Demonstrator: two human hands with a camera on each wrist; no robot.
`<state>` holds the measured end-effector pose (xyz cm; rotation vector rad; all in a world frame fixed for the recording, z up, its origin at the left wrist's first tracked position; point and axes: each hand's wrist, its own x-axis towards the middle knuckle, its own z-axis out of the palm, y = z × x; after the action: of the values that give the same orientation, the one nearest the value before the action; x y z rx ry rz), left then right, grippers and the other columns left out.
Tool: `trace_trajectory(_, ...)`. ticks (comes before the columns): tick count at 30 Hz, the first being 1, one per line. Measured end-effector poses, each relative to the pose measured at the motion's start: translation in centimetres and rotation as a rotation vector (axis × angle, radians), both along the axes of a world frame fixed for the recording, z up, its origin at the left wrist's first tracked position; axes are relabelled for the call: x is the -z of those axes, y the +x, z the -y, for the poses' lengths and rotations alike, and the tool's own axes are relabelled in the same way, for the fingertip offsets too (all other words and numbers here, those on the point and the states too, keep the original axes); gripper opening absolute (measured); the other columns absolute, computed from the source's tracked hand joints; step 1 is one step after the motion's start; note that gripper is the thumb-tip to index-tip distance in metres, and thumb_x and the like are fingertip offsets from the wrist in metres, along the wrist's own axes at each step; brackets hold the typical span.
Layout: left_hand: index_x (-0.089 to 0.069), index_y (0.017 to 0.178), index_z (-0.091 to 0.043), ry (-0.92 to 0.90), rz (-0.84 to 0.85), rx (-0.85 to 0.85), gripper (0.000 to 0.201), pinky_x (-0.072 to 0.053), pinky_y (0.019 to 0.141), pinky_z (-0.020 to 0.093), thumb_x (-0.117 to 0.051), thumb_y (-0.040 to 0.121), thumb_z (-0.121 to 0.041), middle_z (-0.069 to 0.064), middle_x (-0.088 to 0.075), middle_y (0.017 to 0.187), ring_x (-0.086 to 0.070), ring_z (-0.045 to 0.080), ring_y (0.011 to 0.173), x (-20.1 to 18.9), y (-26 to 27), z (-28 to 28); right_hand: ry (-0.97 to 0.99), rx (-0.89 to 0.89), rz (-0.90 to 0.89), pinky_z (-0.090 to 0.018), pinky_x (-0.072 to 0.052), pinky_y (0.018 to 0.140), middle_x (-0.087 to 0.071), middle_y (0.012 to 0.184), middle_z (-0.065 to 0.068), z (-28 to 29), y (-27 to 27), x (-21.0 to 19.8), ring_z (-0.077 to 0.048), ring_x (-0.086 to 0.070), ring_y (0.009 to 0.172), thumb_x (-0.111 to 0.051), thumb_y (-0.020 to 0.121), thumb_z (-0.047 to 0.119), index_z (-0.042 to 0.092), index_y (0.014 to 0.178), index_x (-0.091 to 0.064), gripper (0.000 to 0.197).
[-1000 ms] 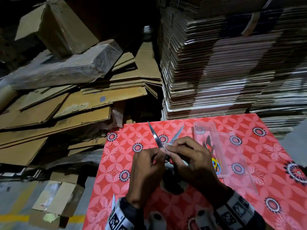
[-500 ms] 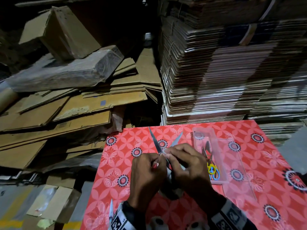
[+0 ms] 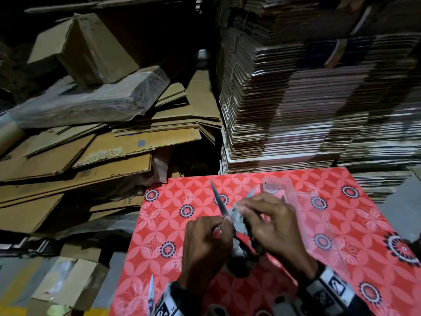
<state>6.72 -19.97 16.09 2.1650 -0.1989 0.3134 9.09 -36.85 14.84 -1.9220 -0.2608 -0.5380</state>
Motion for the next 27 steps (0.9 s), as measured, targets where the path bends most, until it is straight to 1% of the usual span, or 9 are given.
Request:
trace_trajectory(3, -0.03, 0.055, -0.014, 0.002, 0.028, -0.006, 0.049, -0.021, 0.046, 0.027, -0.058, 0.093, -0.027, -0.001, -0.028, 0.046, -0.028, 0.008, 0.041, -0.3, 0.0, 0.0, 0.045, 0.064, -0.011, -0.024, -0.054, 0.07, -0.073, 0.089, 0.013, 0.0, 0.6, -0.5, -0.007, -0.071, 0.084, -0.081, 0.086, 0.003, 0.024, 0.093, -0.085, 0.022)
trace_trajectory(6, -0.036, 0.055, -0.013, 0.024, 0.018, -0.01, 0.045, -0.021, 0.047, 0.027, -0.058, 0.091, -0.028, -0.004, -0.031, 0.046, -0.031, 0.008, 0.043, 0.0, 0.2, -0.5, -0.034, -0.013, 0.034, -0.012, -0.048, 0.072, -0.07, 0.091, 0.014, -1.9, -1.5, 0.2, -0.003, -0.07, 0.087, -0.078, 0.088, 0.006, 0.021, 0.097, -0.084, 0.019)
trace_trajectory(8, -0.041, 0.056, -0.01, -0.004, -0.003, 0.002, 0.043, -0.023, 0.047, 0.029, -0.057, 0.091, -0.029, -0.004, -0.035, 0.046, -0.032, 0.007, 0.043, 0.1, -0.1, -0.6, -0.047, -0.071, 0.039, -0.011, -0.047, 0.071, -0.07, 0.09, 0.014, -1.8, -2.2, 0.3, -0.003, -0.07, 0.086, -0.077, 0.087, 0.009, 0.021, 0.095, -0.084, 0.016)
trace_trajectory(14, -0.032, 0.054, -0.013, -0.014, 0.04, -0.01, 0.05, -0.027, 0.048, 0.041, -0.057, 0.094, -0.03, 0.001, -0.031, 0.046, -0.028, 0.007, 0.042, -0.2, -0.5, -0.3, 0.077, 0.077, 0.002, -0.028, -0.056, 0.071, -0.074, 0.089, 0.01, 0.7, 0.9, -1.2, -0.009, -0.071, 0.083, -0.081, 0.086, 0.002, 0.025, 0.094, -0.085, 0.025)
trace_trajectory(17, -0.038, 0.056, -0.009, -0.002, 0.004, -0.018, 0.048, -0.031, 0.048, 0.042, -0.055, 0.092, -0.036, 0.005, -0.037, 0.047, -0.031, 0.006, 0.042, -0.1, -0.4, -0.5, 0.006, 0.048, 0.035, -0.016, -0.049, 0.07, -0.071, 0.091, 0.011, -1.2, -1.0, -0.3, -0.003, -0.068, 0.085, -0.076, 0.088, 0.007, 0.021, 0.097, -0.084, 0.019)
trace_trajectory(20, -0.048, 0.05, -0.014, -0.056, -0.041, -0.004, 0.048, -0.037, 0.046, 0.038, -0.057, 0.092, -0.034, -0.006, -0.05, 0.043, -0.044, 0.006, 0.04, 0.3, -0.7, -0.6, -0.075, -0.045, 0.048, -0.007, -0.043, 0.071, -0.069, 0.088, 0.01, -2.1, -2.7, 0.2, 0.001, -0.066, 0.084, -0.074, 0.086, 0.008, 0.019, 0.094, -0.084, 0.017)
trace_trajectory(22, -0.051, 0.052, -0.009, -0.06, -0.046, 0.01, 0.049, -0.04, 0.05, 0.038, -0.057, 0.094, -0.035, -0.003, -0.053, 0.045, -0.048, 0.008, 0.042, 0.4, -1.0, -0.6, -0.073, -0.027, 0.044, -0.01, -0.045, 0.069, -0.071, 0.088, 0.011, -0.7, -1.5, -0.2, 0.0, -0.067, 0.082, -0.078, 0.086, 0.007, 0.021, 0.095, -0.085, 0.018)
trace_trajectory(25, -0.045, 0.052, -0.007, -0.044, -0.028, 0.001, 0.049, -0.031, 0.049, 0.027, -0.058, 0.092, -0.032, -0.002, -0.04, 0.043, -0.039, 0.005, 0.041, 0.5, -1.0, -0.6, 0.004, 0.114, 0.034, -0.023, -0.053, 0.069, -0.073, 0.088, 0.009, 1.5, 0.9, -1.2, -0.004, -0.069, 0.08, -0.082, 0.085, 0.002, 0.022, 0.095, -0.085, 0.022)
trace_trajectory(27, -0.047, 0.052, -0.006, -0.046, -0.015, 0.006, 0.049, -0.026, 0.047, 0.023, -0.056, 0.092, -0.034, -0.003, -0.038, 0.044, -0.037, 0.005, 0.041, 0.0, -0.9, -0.7, -0.005, 0.1, 0.034, -0.025, -0.053, 0.07, -0.072, 0.089, 0.007, 0.6, 0.6, -1.1, -0.006, -0.069, 0.082, -0.08, 0.087, 0.004, 0.019, 0.095, -0.084, 0.018)
